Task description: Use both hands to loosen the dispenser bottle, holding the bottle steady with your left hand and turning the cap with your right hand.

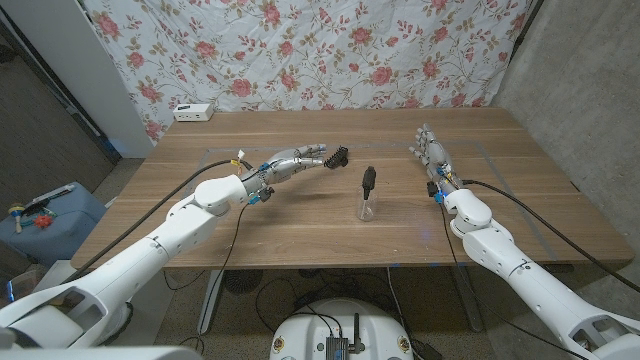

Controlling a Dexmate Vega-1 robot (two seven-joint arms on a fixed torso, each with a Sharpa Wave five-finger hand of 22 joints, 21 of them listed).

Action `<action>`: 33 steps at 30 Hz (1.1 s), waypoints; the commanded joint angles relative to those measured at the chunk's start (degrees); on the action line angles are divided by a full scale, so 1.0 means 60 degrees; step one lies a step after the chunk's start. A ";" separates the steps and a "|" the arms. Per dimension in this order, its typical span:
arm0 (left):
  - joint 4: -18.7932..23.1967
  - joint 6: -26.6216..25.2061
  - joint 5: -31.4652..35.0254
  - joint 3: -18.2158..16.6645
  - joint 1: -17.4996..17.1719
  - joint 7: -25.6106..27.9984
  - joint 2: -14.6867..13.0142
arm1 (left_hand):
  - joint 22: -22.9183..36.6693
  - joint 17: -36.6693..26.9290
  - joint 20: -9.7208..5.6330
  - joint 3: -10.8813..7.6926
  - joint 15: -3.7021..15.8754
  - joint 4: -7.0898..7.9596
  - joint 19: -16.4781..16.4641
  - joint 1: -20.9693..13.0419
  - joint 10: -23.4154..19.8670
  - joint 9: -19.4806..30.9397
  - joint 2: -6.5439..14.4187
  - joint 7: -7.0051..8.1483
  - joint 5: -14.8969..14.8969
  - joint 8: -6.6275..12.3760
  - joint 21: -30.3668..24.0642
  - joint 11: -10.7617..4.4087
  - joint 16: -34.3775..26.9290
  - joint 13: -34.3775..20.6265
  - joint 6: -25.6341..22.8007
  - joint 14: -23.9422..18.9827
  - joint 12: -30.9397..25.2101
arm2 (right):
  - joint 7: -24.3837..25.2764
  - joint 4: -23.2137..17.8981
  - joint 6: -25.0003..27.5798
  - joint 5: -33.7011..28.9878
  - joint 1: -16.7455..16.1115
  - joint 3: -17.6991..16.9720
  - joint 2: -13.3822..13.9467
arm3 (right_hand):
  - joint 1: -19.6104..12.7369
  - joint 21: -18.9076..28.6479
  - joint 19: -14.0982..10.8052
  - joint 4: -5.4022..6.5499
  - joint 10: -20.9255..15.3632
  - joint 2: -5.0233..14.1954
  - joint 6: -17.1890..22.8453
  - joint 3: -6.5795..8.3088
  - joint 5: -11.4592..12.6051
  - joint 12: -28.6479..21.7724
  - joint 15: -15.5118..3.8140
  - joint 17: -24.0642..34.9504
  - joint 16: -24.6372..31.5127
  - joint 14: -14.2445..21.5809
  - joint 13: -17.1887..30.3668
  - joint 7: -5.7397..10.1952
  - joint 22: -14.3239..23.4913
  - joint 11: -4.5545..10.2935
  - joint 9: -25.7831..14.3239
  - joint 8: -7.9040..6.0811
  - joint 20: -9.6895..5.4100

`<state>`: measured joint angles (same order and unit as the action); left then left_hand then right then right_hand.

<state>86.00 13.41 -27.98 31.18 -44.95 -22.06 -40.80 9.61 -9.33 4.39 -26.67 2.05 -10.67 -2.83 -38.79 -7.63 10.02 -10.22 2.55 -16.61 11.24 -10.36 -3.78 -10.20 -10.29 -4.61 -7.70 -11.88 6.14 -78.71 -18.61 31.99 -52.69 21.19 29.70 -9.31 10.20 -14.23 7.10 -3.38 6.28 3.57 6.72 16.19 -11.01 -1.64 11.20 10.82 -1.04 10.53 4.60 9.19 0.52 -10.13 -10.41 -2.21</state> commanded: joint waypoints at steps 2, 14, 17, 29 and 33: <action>0.0099 -0.0257 0.0366 0.0424 0.0454 -0.0687 -0.0030 | 0.0007 -0.0026 0.0098 0.0109 0.0414 0.0032 0.0159 -0.0361 -0.0082 0.0012 -0.0014 -0.0066 -0.0141 0.0006 0.0017 0.0057 -0.0039 -0.0017 -0.0033 -0.0120 -0.0002 | 0.0022 0.0146 -0.0045 0.0044 0.0042 -0.0035 -0.0073 | -0.0014 0.0035 -0.0008 -0.0026 0.0035 -0.0026 -0.0071 -0.0010 0.0037 0.0004 -0.0157 -0.0005 0.0035 -0.0011 0.0022 0.0043 0.0047 0.0004 -0.0033 -0.0030 -0.0361; 0.0568 -0.0347 0.0613 0.0590 0.0417 -0.0931 -0.0299 | 0.0002 -0.0024 -0.0006 0.0286 0.0402 0.0044 0.0326 -0.0922 0.0035 0.0015 -0.0019 -0.0082 -0.0289 -0.0052 0.0039 0.0114 0.0023 -0.0016 0.0118 0.0000 0.0079 | 0.0125 0.0135 -0.0038 -0.0004 0.0039 -0.0027 -0.0101 | -0.0009 0.0040 0.0001 -0.0030 0.0031 -0.0012 -0.0079 -0.0004 0.0043 0.0001 -0.0146 -0.0007 0.0043 -0.0008 0.0023 0.0024 0.0047 -0.0020 -0.0034 -0.0036 -0.0355; 0.0555 -0.0278 0.0623 0.0615 0.0404 -0.1026 -0.0322 | 0.0001 -0.0023 -0.0038 0.0325 0.0424 0.0048 0.0353 -0.1028 0.0050 0.0016 -0.0020 -0.0076 -0.0318 -0.0054 0.0037 0.0122 0.0025 -0.0016 0.0129 0.0013 0.0088 | 0.0174 0.0122 -0.0015 -0.0019 0.0019 -0.0019 -0.0110 | -0.0009 0.0042 0.0001 -0.0031 0.0028 -0.0008 -0.0077 -0.0002 0.0044 -0.0001 -0.0144 -0.0007 0.0048 0.0001 0.0023 0.0014 0.0047 -0.0013 -0.0034 -0.0038 -0.0354; 0.0063 0.0608 0.1133 0.0717 0.0422 -0.1006 -0.0167 | -0.0005 -0.0018 -0.0186 0.0569 0.0561 0.0086 0.0646 -0.1538 -0.0067 0.0017 -0.0024 0.0029 -0.0460 -0.0018 0.0062 0.0066 -0.0026 -0.0012 0.0039 -0.0120 0.0060 | 0.0319 0.0150 -0.0005 -0.0101 0.0033 0.0028 -0.0198 | -0.0005 0.0050 0.0000 -0.0036 -0.0005 0.0005 -0.0069 0.0005 0.0049 -0.0014 -0.0120 -0.0007 0.0064 0.0031 0.0025 -0.0002 0.0048 -0.0016 -0.0034 -0.0048 -0.0352; -0.0229 0.0947 0.1311 0.0800 0.0530 -0.1058 -0.0017 | -0.0005 -0.0017 -0.0270 0.0644 0.0648 0.0097 0.0748 -0.1671 -0.0124 0.0016 -0.0020 0.0070 -0.0492 -0.0011 0.0070 0.0033 -0.0030 -0.0010 -0.0003 -0.0166 0.0049 | 0.0362 0.0162 -0.0037 -0.0165 0.0070 0.0043 -0.0217 | -0.0003 0.0051 0.0002 -0.0037 0.0016 0.0010 -0.0073 0.0007 0.0050 -0.0006 -0.0105 -0.0007 0.0067 0.0034 0.0025 -0.0013 0.0048 0.0000 -0.0034 -0.0048 -0.0342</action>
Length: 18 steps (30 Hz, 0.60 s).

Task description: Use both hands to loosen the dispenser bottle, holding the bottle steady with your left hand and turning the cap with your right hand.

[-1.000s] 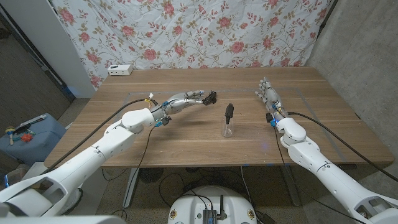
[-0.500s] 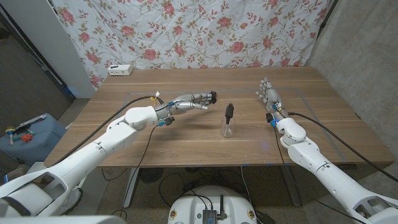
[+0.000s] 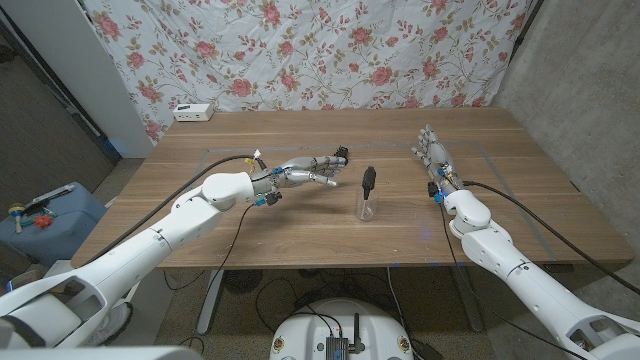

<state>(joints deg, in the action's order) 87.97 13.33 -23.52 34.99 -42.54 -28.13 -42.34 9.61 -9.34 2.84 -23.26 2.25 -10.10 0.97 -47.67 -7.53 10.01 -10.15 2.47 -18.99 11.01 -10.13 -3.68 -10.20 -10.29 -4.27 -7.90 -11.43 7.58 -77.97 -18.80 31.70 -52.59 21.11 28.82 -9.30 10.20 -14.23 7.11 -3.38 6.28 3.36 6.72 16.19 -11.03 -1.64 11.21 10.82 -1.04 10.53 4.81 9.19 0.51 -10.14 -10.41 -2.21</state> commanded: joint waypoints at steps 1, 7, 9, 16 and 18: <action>-0.0630 0.1020 0.0606 0.0187 0.0164 -0.0072 0.0274 | -0.0005 -0.0015 -0.0007 0.0089 0.0628 0.0005 0.0116 -0.0217 -0.0141 0.0018 -0.0029 0.0088 -0.0101 0.0029 0.0026 0.0001 -0.0037 -0.0010 -0.0066 -0.0155 -0.0025 | 0.0139 0.0038 -0.0020 -0.0129 0.0053 0.0055 -0.0077 | -0.0004 0.0052 0.0002 -0.0038 0.0015 0.0011 -0.0036 0.0008 0.0051 -0.0002 -0.0107 -0.0008 0.0066 0.0031 0.0025 -0.0046 0.0049 0.0000 -0.0033 -0.0049 -0.0342; -0.0931 0.1296 0.0716 0.0299 0.0300 -0.0213 0.0440 | -0.0005 -0.0013 -0.0081 0.0207 0.0712 0.0022 0.0104 -0.0400 -0.0251 0.0019 -0.0025 0.0147 -0.0145 0.0042 -0.0013 -0.0090 -0.0057 -0.0008 -0.0143 -0.0275 -0.0048 | 0.0211 -0.0036 -0.0023 -0.0165 0.0008 0.0038 -0.0058 | -0.0001 0.0055 -0.0001 -0.0040 0.0009 0.0013 -0.0032 0.0009 0.0052 -0.0005 -0.0096 -0.0008 0.0069 0.0037 0.0026 -0.0047 0.0049 -0.0011 -0.0033 -0.0052 -0.0337; -0.1017 0.1358 0.0752 0.0338 0.0328 -0.0246 0.0487 | -0.0006 -0.0013 -0.0103 0.0248 0.0709 0.0029 0.0082 -0.0457 -0.0300 0.0020 -0.0023 0.0169 -0.0160 0.0053 -0.0028 -0.0107 -0.0066 -0.0007 -0.0192 -0.0328 -0.0060 | 0.0231 -0.0056 -0.0018 -0.0174 -0.0008 0.0033 -0.0049 | -0.0001 0.0055 -0.0001 -0.0041 0.0008 0.0013 -0.0029 0.0009 0.0052 -0.0005 -0.0096 -0.0008 0.0069 0.0036 0.0026 -0.0046 0.0049 -0.0006 -0.0033 -0.0054 -0.0336; -0.1351 0.1651 0.0805 0.0430 0.0359 -0.0224 0.0744 | -0.0007 -0.0011 -0.0201 0.0414 0.0803 0.0062 -0.0027 -0.0655 -0.0476 0.0022 -0.0006 0.0233 -0.0214 0.0080 -0.0076 -0.0133 -0.0096 -0.0006 -0.0372 -0.0546 -0.0090 | 0.0224 -0.0060 0.0008 -0.0177 -0.0006 0.0033 -0.0033 | 0.0004 0.0057 -0.0001 -0.0043 0.0006 0.0012 -0.0028 0.0009 0.0053 -0.0006 -0.0092 -0.0007 0.0072 0.0039 0.0027 -0.0043 0.0049 -0.0015 -0.0033 -0.0056 -0.0334; -0.1487 0.1720 0.0815 0.0466 0.0362 -0.0192 0.0854 | -0.0008 -0.0010 -0.0230 0.0476 0.0817 0.0075 -0.0073 -0.0718 -0.0562 0.0022 0.0000 0.0252 -0.0232 0.0090 -0.0088 -0.0119 -0.0102 -0.0005 -0.0446 -0.0623 -0.0107 | 0.0216 -0.0048 0.0032 -0.0181 0.0012 0.0041 -0.0029 | 0.0004 0.0057 0.0000 -0.0044 0.0006 0.0012 -0.0031 0.0009 0.0053 -0.0006 -0.0092 -0.0007 0.0072 0.0039 0.0027 -0.0042 0.0049 -0.0017 -0.0033 -0.0055 -0.0331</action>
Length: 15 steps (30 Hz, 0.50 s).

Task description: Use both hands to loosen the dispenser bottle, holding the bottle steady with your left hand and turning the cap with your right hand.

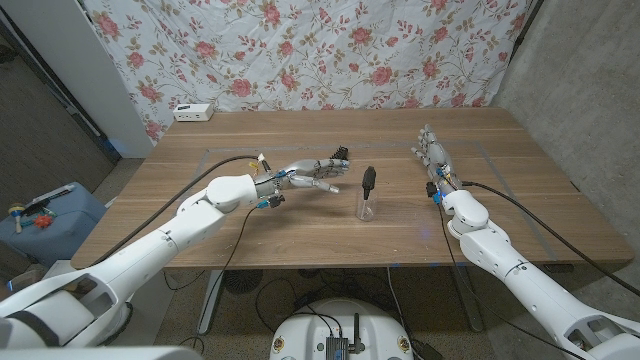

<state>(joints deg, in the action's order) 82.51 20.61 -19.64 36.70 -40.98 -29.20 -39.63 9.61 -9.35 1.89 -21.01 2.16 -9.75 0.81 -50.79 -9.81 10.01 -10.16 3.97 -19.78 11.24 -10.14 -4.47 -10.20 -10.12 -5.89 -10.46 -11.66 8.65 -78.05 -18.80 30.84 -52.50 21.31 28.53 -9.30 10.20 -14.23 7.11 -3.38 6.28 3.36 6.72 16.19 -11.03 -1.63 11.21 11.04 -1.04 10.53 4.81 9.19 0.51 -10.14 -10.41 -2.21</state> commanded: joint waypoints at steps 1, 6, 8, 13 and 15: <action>-0.0625 0.0528 0.0178 0.0196 0.0108 -0.0001 0.0440 | -0.0009 -0.0009 -0.0086 0.0124 0.0841 0.0022 -0.0057 -0.0218 -0.0213 0.0024 0.0006 0.0006 -0.0107 0.0053 -0.0088 0.0015 -0.0102 -0.0033 -0.0201 -0.0219 -0.0073 | 0.0037 -0.0029 0.0030 -0.0037 -0.0001 0.0008 0.0016 | 0.0004 0.0057 0.0000 -0.0044 0.0005 0.0012 -0.0033 0.0009 0.0053 -0.0005 -0.0093 -0.0008 0.0034 0.0036 0.0027 -0.0038 0.0049 -0.0017 -0.0032 -0.0054 -0.0335; -0.0916 0.0541 0.0108 0.0295 0.0200 -0.0103 0.0647 | -0.0012 -0.0008 -0.0110 0.0225 0.0869 0.0047 -0.0109 -0.0304 -0.0299 0.0025 0.0023 0.0040 -0.0136 0.0065 -0.0095 -0.0039 -0.0107 -0.0033 -0.0327 -0.0333 -0.0076 | 0.0056 -0.0020 0.0055 -0.0036 -0.0009 0.0008 0.0018 | 0.0008 0.0057 0.0004 -0.0045 0.0004 0.0012 -0.0039 0.0009 0.0054 -0.0006 -0.0090 -0.0007 0.0035 0.0039 0.0028 -0.0042 0.0049 -0.0018 -0.0032 -0.0053 -0.0325; -0.1092 0.0561 0.0014 0.0325 0.0249 -0.0192 0.0754 | -0.0013 -0.0008 -0.0126 0.0245 0.0864 0.0052 -0.0124 -0.0323 -0.0330 0.0026 0.0029 0.0043 -0.0142 0.0064 -0.0097 -0.0033 -0.0102 -0.0032 -0.0344 -0.0343 -0.0082 | 0.0081 -0.0034 0.0062 -0.0039 -0.0028 0.0001 0.0023 | 0.0009 0.0057 0.0007 -0.0046 0.0012 0.0011 -0.0041 0.0009 0.0054 -0.0003 -0.0090 -0.0007 0.0036 0.0039 0.0028 -0.0037 0.0050 -0.0003 -0.0032 -0.0053 -0.0325; -0.1452 0.0685 0.0019 0.0426 0.0420 -0.0339 0.0964 | -0.0013 -0.0007 -0.0126 0.0317 0.0902 0.0065 -0.0138 -0.0390 -0.0367 0.0028 0.0038 0.0044 -0.0165 0.0051 -0.0092 -0.0047 -0.0091 -0.0033 -0.0379 -0.0385 -0.0074 | 0.0115 -0.0078 0.0107 -0.0021 -0.0079 -0.0012 0.0042 | 0.0012 0.0058 0.0009 -0.0048 0.0010 0.0009 -0.0040 0.0009 0.0055 -0.0004 -0.0094 -0.0007 0.0036 0.0039 0.0029 -0.0040 0.0050 -0.0007 -0.0032 -0.0054 -0.0312; -0.1596 0.0735 0.0014 0.0468 0.0486 -0.0414 0.1043 | -0.0014 -0.0007 -0.0152 0.0356 0.0910 0.0071 -0.0163 -0.0424 -0.0439 0.0028 0.0043 0.0049 -0.0175 0.0052 -0.0097 -0.0057 -0.0085 -0.0033 -0.0417 -0.0404 -0.0090 | 0.0115 -0.0085 0.0121 -0.0017 -0.0090 -0.0012 0.0051 | 0.0013 0.0058 0.0009 -0.0048 0.0010 0.0009 -0.0043 0.0009 0.0055 -0.0003 -0.0097 -0.0007 0.0036 0.0037 0.0029 -0.0043 0.0050 -0.0008 -0.0032 -0.0054 -0.0311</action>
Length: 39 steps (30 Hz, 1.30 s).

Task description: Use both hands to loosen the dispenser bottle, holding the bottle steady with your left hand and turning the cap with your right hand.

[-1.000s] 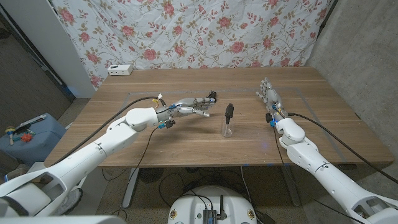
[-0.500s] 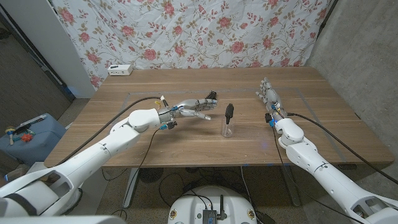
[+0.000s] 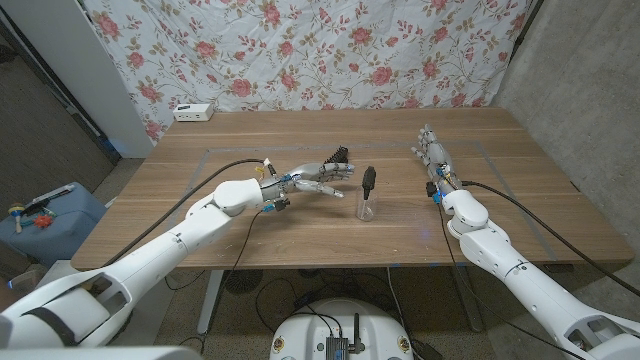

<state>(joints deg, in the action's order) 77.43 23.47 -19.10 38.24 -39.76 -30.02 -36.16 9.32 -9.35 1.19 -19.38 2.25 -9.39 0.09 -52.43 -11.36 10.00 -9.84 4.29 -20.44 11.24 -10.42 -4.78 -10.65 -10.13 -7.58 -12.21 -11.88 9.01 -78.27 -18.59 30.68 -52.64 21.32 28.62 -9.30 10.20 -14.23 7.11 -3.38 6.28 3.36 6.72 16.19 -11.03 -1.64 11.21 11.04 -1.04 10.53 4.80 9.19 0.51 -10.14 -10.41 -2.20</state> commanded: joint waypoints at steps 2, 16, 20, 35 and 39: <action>-0.0866 0.0304 -0.0090 0.0244 0.0333 -0.0338 0.0539 | 0.0035 -0.0007 -0.0036 0.0105 0.0898 0.0013 -0.0046 -0.0169 -0.0188 0.0030 -0.0008 -0.0016 -0.0071 0.0051 -0.0049 -0.0012 -0.0010 -0.0032 -0.0150 -0.0132 -0.0050 | 0.0070 -0.0057 0.0084 0.0011 -0.0082 -0.0020 0.0033 | 0.0015 0.0059 0.0009 -0.0049 0.0010 0.0010 -0.0045 0.0009 0.0055 -0.0003 -0.0095 -0.0007 0.0037 0.0039 0.0029 -0.0044 0.0050 -0.0007 -0.0032 -0.0053 -0.0308; -0.1668 0.0666 0.0042 0.0513 0.0830 -0.0759 0.1015 | 0.0033 -0.0006 -0.0094 0.0331 0.0980 0.0034 -0.0166 -0.0418 -0.0461 0.0034 0.0030 0.0041 -0.0149 0.0091 -0.0057 0.0010 -0.0022 -0.0034 -0.0491 -0.0400 -0.0073 | 0.0195 -0.0156 0.0007 0.0029 -0.0255 -0.0120 0.0073 | 0.0020 0.0060 0.0015 -0.0054 0.0017 0.0013 -0.0048 0.0012 0.0058 -0.0002 -0.0088 -0.0007 0.0038 0.0037 0.0030 -0.0042 0.0051 -0.0008 -0.0032 -0.0056 -0.0300; -0.1877 0.0724 0.0045 0.0572 0.0951 -0.0868 0.1136 | 0.0033 -0.0005 -0.0135 0.0377 0.0992 0.0030 -0.0200 -0.0501 -0.0541 0.0036 0.0043 0.0054 -0.0169 0.0102 -0.0059 0.0002 -0.0021 -0.0034 -0.0579 -0.0456 -0.0083 | 0.0226 -0.0189 -0.0022 0.0043 -0.0315 -0.0151 0.0079 | 0.0022 0.0062 0.0014 -0.0056 0.0012 0.0013 -0.0074 0.0013 0.0059 -0.0004 -0.0089 -0.0007 0.0038 0.0037 0.0030 -0.0035 0.0051 -0.0039 -0.0033 -0.0047 -0.0300; -0.2537 0.0648 -0.0122 0.0816 0.1346 -0.1572 0.1493 | 0.0034 -0.0004 -0.0231 0.0650 0.1048 0.0072 -0.0284 -0.0779 -0.0880 0.0043 0.0071 0.0092 -0.0247 0.0092 -0.0049 -0.0114 -0.0039 -0.0036 -0.0889 -0.0817 -0.0098 | 0.0302 -0.0212 -0.0081 0.0067 -0.0416 -0.0222 0.0074 | 0.0031 0.0063 0.0018 -0.0060 0.0018 0.0012 -0.0095 0.0014 0.0061 -0.0001 -0.0086 -0.0007 0.0039 0.0035 0.0031 -0.0039 0.0051 -0.0012 -0.0033 -0.0046 -0.0290; -0.2648 0.0605 -0.0127 0.0855 0.1423 -0.1673 0.1557 | 0.0034 -0.0004 -0.0242 0.0701 0.1044 0.0083 -0.0299 -0.0811 -0.0936 0.0045 0.0075 0.0058 -0.0260 0.0094 -0.0047 -0.0106 -0.0041 -0.0037 -0.0949 -0.0877 -0.0100 | 0.0296 -0.0147 -0.0121 0.0072 -0.0410 -0.0226 0.0047 | 0.0033 0.0063 0.0019 -0.0061 0.0007 0.0014 -0.0092 0.0015 0.0062 -0.0006 -0.0088 -0.0007 0.0039 0.0034 0.0031 -0.0031 0.0051 -0.0016 -0.0033 -0.0049 -0.0289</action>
<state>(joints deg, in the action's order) 63.90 27.76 -19.21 42.48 -32.77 -37.53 -28.14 9.34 -9.36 -0.22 -15.61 2.35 -8.77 -1.32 -56.50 -16.34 10.00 -9.39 4.71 -21.65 11.69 -10.41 -5.52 -10.65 -10.29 -12.70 -16.81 -12.32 10.60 -79.47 -18.88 31.01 -54.87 20.19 29.08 -9.30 10.20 -14.23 7.11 -3.38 6.28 2.95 6.72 16.19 -11.03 -1.63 11.21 11.04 -1.04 10.52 4.40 9.19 0.51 -10.28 -10.41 -2.21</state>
